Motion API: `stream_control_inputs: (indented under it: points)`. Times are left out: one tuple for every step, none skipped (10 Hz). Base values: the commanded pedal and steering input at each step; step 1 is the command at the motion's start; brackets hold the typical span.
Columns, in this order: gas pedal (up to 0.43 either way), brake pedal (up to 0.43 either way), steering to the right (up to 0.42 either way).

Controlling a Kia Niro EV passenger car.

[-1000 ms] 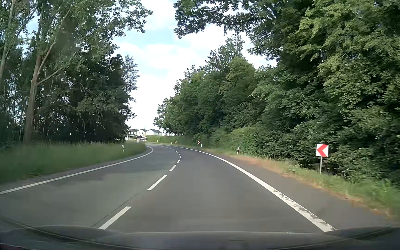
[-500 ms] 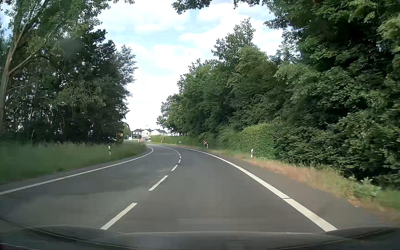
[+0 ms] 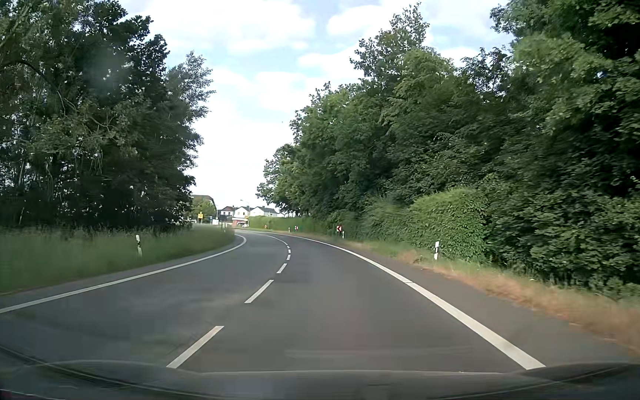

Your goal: Follow the waypoints while adhering to traffic rules and regulations

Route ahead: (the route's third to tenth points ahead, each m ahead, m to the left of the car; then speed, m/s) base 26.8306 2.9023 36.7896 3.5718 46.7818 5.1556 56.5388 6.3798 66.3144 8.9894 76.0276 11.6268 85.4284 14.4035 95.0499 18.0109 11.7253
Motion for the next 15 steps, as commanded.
stream_control_inputs:
  points:
    - [0.028, 0.03, -0.018]
    - [0.028, 0.03, -0.018]
    - [0.028, 0.03, -0.018]
    - [0.028, 0.03, -0.018]
    - [0.039, 0.03, -0.018]
    - [0.047, 0.03, -0.018]
    - [0.047, 0.03, -0.018]
    - [0.047, 0.03, -0.018]
    - [0.047, 0.03, -0.018]
    - [0.047, 0.03, -0.018]
    - [0.047, 0.03, -0.018]
    - [0.047, 0.03, -0.018]
    - [0.047, 0.03, -0.017]
    - [0.047, 0.03, -0.016]
    - [0.047, 0.03, -0.015]
